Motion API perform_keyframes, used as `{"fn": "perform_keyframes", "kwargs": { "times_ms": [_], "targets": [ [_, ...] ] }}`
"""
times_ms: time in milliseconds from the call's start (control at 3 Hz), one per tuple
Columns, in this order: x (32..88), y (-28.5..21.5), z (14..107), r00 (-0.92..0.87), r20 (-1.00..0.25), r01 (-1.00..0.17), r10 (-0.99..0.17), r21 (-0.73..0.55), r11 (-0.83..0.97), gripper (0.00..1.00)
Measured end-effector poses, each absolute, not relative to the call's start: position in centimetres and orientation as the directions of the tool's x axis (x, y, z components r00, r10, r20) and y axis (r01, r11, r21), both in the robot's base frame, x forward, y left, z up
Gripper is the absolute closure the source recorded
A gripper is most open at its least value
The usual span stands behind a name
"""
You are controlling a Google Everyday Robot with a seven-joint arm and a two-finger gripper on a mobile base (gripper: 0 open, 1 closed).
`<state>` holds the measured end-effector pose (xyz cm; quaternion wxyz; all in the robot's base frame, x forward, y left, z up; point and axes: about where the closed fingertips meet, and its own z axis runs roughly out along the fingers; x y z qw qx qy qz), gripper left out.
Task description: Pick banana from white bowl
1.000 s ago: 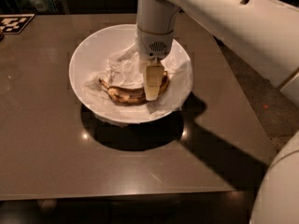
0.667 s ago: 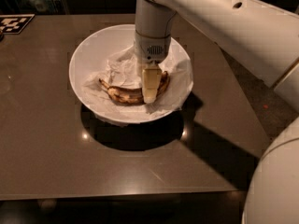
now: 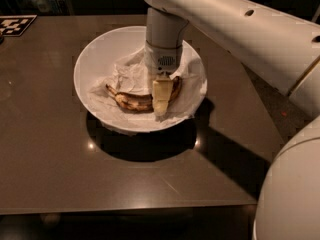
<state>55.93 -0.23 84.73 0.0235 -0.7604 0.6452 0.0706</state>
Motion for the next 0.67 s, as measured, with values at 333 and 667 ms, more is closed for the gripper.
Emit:
{"fn": "perform_keyframes", "kwargs": {
  "times_ms": [333, 667],
  "targets": [
    [55.91, -0.25, 84.55, 0.157, -0.136, -0.984, -0.978, 0.059, -0.166, 0.55],
    [55.91, -0.25, 84.55, 0.157, -0.136, -0.984, -0.978, 0.059, -0.166, 0.78]
  ]
}}
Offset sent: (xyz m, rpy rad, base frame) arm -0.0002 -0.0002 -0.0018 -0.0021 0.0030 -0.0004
